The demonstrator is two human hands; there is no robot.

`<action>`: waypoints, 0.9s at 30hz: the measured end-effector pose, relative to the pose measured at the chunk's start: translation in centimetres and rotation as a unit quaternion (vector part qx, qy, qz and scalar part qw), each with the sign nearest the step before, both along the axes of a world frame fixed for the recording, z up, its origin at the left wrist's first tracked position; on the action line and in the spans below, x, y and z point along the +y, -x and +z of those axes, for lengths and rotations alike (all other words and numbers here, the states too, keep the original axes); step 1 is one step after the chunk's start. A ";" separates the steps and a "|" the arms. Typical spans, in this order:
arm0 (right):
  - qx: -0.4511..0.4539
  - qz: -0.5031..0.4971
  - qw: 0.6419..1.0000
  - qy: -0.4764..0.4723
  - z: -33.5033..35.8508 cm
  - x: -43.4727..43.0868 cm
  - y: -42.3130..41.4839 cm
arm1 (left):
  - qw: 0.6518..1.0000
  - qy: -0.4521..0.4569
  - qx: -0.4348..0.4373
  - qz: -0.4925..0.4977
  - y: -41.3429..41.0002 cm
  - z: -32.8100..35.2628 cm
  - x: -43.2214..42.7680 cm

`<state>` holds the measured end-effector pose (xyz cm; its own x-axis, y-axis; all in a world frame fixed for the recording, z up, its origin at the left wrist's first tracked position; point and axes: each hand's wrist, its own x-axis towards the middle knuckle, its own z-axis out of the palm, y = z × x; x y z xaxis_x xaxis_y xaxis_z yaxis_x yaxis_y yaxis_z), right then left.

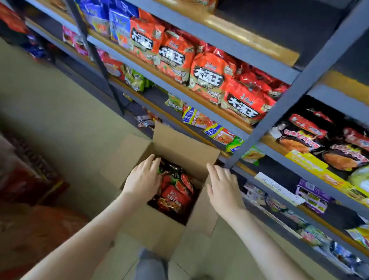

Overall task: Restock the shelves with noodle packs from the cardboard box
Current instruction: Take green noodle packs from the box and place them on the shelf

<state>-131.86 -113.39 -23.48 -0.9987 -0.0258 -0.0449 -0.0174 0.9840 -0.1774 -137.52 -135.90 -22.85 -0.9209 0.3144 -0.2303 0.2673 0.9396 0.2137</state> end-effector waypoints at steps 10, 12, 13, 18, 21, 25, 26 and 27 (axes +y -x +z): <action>-0.198 -0.014 0.980 0.030 -22.8 -11.7 12.3 | 0.988 0.033 -0.150 0.027 11.5 -20.7 -8.6; -0.227 -0.008 0.973 0.035 -28.2 -13.0 14.2 | 0.989 0.027 -0.141 0.031 12.8 -25.7 -8.5; -0.228 -0.014 0.972 0.048 -30.9 -13.3 15.1 | 0.989 0.028 -0.140 0.028 13.2 -28.1 -8.3; -0.253 -0.051 0.962 0.092 -43.4 -14.6 19.1 | 0.988 0.045 -0.148 0.008 13.8 -39.8 -7.5; -0.241 0.005 0.969 0.057 -48.7 -15.5 21.7 | 0.986 0.050 -0.158 0.030 13.8 -44.3 -7.1; -0.117 0.101 0.988 -0.016 -52.6 -16.3 22.6 | 0.986 0.046 -0.151 0.051 13.2 -47.9 -7.1; -0.091 0.125 0.988 -0.019 -52.8 -16.2 22.2 | 0.986 0.047 -0.151 0.054 13.0 -48.2 -7.1; -0.077 0.147 0.986 -0.017 -52.7 -16.1 21.7 | 0.986 0.050 -0.150 0.052 12.8 -48.1 -7.1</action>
<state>-153.60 -129.44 -76.18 -0.9293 -0.3094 -0.2017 -0.2784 0.9457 -0.1679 -150.33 -143.05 -70.96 -0.8323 0.1846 -0.5227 0.1079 0.9788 0.1738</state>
